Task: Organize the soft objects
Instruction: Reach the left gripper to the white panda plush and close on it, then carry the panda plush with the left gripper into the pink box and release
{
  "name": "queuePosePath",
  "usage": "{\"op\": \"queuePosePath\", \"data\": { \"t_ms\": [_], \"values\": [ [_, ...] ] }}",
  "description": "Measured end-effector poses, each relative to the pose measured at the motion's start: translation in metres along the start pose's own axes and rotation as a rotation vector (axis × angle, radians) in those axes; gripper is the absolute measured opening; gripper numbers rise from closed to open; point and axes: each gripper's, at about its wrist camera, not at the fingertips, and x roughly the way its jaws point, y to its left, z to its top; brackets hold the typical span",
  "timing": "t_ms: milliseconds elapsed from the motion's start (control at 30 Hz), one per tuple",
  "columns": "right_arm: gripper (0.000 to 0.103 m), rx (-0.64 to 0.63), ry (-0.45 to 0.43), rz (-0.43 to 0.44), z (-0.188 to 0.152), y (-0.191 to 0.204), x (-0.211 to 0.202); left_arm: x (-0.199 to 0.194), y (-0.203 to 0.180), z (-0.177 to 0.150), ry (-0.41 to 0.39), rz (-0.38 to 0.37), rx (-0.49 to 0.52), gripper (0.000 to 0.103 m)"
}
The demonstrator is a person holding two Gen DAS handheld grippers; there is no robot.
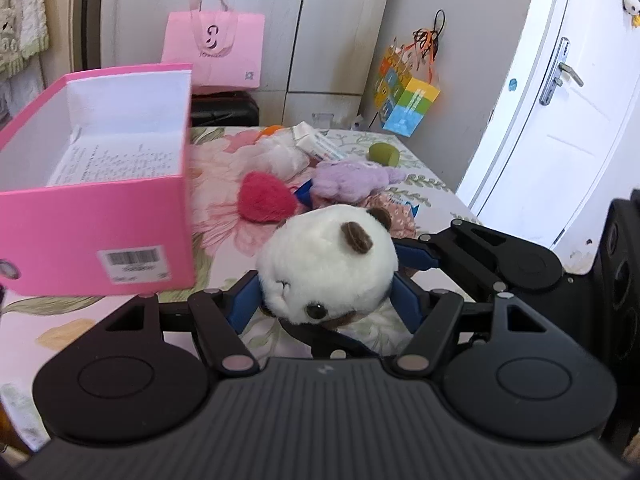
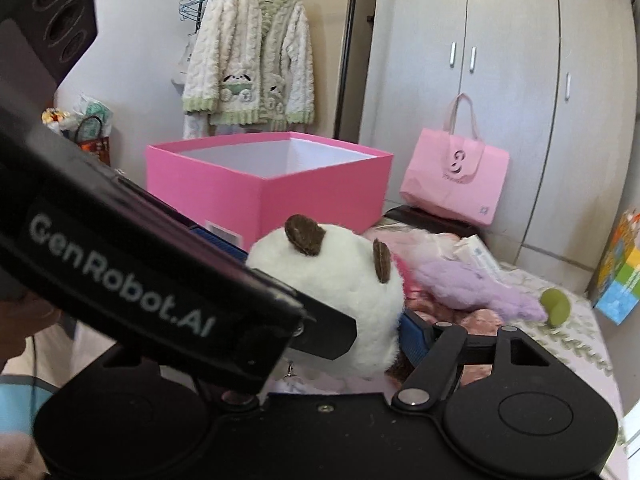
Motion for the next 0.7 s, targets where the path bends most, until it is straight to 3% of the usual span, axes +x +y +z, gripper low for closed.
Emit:
{"op": "queuePosePath", "data": {
  "t_ms": [533,700],
  "values": [
    [0.077,0.046,0.100,0.214,0.056,0.046,-0.015,-0.084,0.046,0.027,0.142,-0.025,-0.118,0.068],
    [0.077,0.034,0.121,0.250,0.087,0.055,-0.010,-0.100,0.060,0.051,0.138,-0.020,-0.131,0.068]
  ]
}}
